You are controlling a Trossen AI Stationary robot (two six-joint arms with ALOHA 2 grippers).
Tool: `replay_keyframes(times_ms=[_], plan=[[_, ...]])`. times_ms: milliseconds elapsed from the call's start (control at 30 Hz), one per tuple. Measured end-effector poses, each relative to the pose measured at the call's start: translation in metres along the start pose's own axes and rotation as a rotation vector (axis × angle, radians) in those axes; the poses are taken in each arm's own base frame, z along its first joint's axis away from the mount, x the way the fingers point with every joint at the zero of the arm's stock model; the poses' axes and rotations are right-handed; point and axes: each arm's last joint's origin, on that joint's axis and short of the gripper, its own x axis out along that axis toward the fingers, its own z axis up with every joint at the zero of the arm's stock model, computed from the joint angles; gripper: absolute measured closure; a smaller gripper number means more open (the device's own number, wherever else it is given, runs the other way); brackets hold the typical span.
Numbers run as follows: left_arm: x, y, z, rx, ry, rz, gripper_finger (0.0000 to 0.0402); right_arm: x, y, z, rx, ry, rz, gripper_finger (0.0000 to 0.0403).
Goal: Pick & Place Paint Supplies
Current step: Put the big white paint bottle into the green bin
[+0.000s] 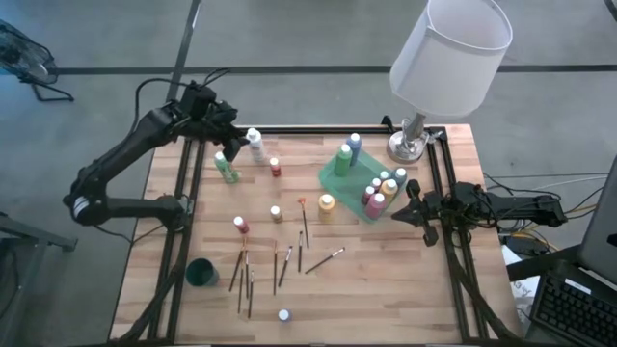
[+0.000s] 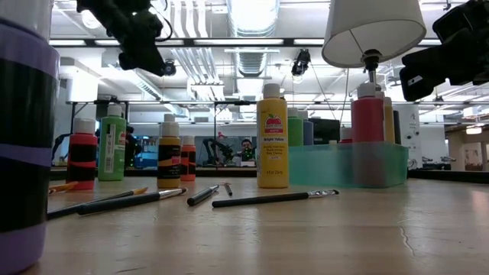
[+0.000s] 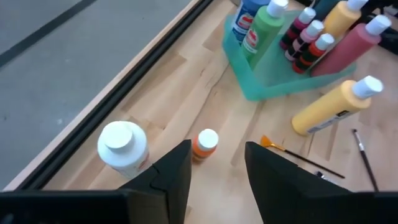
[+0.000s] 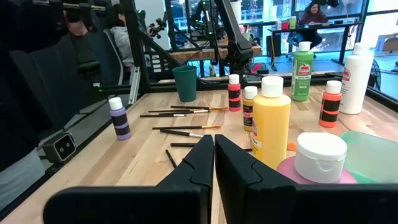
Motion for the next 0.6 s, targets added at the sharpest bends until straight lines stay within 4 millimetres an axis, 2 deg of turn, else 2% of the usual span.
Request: replay_keyframes(times_ms=[367,500,600], plan=[[0.013,0.005,-0.001,0.010,0.054,-0.048,0.0266,0.000,0.000,0.000,0.000,0.000,0.000,0.0390],[0.010,0.005,-0.008,-0.029,0.141,-0.049,0.0266,0.000,0.000,0.000,0.000,0.000,0.001,0.0390],[0.007,0.008,-0.012,-0.056,0.200,0.027,0.0266,0.000,0.000,0.000,0.000,0.000,0.001,0.0390]])
